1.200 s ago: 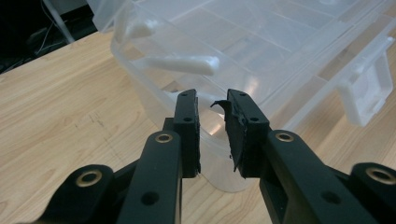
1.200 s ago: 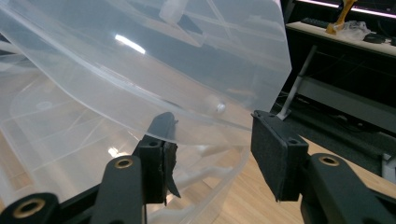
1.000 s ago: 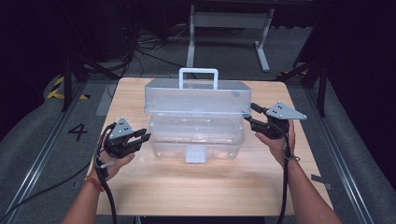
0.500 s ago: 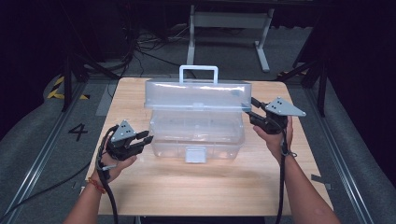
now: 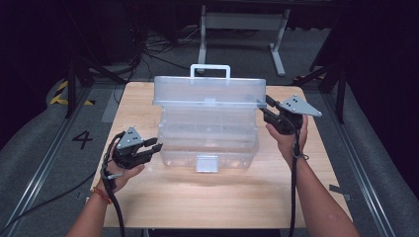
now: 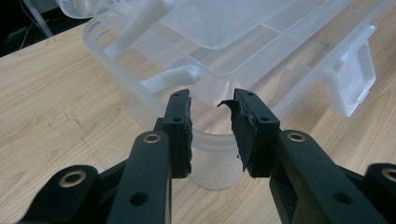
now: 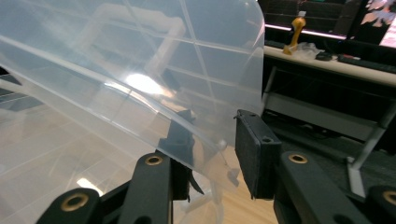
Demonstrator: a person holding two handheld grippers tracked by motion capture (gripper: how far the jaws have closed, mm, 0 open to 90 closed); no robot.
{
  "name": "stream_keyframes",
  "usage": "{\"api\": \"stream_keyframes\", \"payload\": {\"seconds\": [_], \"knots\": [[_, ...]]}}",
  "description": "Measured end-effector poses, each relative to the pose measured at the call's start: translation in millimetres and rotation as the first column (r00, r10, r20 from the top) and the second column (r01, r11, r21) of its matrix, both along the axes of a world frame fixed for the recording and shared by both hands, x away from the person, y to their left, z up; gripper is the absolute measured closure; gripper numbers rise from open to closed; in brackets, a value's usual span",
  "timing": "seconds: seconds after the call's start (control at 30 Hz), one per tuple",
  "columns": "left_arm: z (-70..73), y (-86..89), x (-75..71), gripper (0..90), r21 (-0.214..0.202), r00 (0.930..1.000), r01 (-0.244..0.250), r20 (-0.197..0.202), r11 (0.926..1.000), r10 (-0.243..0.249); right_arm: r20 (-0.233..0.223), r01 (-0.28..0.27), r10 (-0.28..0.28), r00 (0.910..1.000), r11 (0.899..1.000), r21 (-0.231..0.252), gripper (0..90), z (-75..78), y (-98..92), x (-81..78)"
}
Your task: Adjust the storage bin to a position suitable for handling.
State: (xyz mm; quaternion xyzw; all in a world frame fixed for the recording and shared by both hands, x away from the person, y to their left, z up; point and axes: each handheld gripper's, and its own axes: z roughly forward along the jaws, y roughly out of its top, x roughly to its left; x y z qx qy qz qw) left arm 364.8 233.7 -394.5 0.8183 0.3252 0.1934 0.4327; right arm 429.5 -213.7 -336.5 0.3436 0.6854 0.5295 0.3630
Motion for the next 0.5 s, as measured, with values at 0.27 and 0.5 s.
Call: {"api": "stream_keyframes", "payload": {"seconds": [0.27, 0.5], "knots": [[0.2, 0.4, 0.8, 66.6, 0.001, 1.0, 0.004, -0.002, 1.0, -0.004, 0.042, 0.069, -0.068, 0.9968, 0.997, -0.035, 73.4, 3.8, 6.6, 5.9], [2.6, 0.4, 1.9, 64.9, 0.022, 1.0, 0.005, -0.004, 0.9998, -0.005, 0.04, 0.103, -0.103, 0.9939, 0.995, 0.011, 74.9, 4.8, 10.1, 10.7]]}}
